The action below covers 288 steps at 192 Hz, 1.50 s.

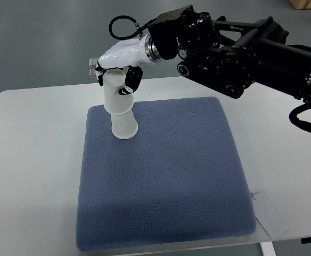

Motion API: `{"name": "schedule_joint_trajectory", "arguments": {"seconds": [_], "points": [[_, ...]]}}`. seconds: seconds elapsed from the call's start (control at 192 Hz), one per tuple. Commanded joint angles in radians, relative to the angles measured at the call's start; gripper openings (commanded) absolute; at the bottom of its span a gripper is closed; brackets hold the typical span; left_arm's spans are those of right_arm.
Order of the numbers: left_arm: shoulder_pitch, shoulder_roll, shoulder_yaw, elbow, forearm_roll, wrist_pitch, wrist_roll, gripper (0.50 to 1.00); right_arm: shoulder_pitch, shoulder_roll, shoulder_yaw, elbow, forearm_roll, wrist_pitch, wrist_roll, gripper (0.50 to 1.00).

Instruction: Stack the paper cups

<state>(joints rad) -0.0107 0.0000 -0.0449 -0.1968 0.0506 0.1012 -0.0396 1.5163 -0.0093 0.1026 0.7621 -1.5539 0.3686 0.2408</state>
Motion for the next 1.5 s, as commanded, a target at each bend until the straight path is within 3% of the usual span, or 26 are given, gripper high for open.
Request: {"name": "schedule_joint_trajectory", "arguments": {"seconds": [0.0, 0.099, 0.323, 0.641, 0.88, 1.052, 1.182, 1.438, 1.495], "points": [[0.0, 0.0, 0.0, 0.0, 0.0, 0.0, 0.0, 1.0, -0.005, 0.0, -0.011, -0.003, 0.0, -0.002, 0.0, 0.66], [0.0, 0.0, 0.0, 0.0, 0.0, 0.0, 0.0, 1.0, -0.019, 0.0, -0.011, -0.003, 0.0, 0.0, 0.0, 0.766], [0.0, 0.0, 0.0, -0.001, 0.0, 0.0, 0.0, 1.0, -0.031, 0.008, -0.011, -0.003, 0.0, -0.004, -0.001, 0.901], [0.0, 0.0, -0.001, -0.001, 0.0, 0.0, 0.0, 1.0, -0.087, -0.029, 0.019, -0.001, 0.015, -0.056, -0.003, 0.913], [0.0, 0.0, 0.0, -0.001, 0.0, 0.0, 0.0, 1.0, -0.226, -0.193, 0.177, -0.009, 0.098, -0.068, -0.049, 0.911], [0.0, 0.0, 0.0, 0.0, 0.0, 0.0, 0.0, 1.0, -0.338, -0.307, 0.29, -0.026, 0.327, -0.073, -0.066, 0.911], [0.0, 0.0, -0.001, -0.001, 0.0, 0.0, 0.0, 1.0, -0.443, -0.379, 0.344, -0.063, 0.586, -0.099, -0.123, 0.911], [0.0, 0.0, 0.0, -0.001, 0.0, 0.0, 0.0, 1.0, -0.538, -0.402, 0.347, -0.073, 1.052, -0.293, -0.173, 0.909], [0.0, 0.0, -0.001, 0.0, 0.0, 0.0, 0.0, 1.0, -0.551, -0.4, 0.345, -0.073, 1.132, -0.304, -0.178, 0.909]]}}
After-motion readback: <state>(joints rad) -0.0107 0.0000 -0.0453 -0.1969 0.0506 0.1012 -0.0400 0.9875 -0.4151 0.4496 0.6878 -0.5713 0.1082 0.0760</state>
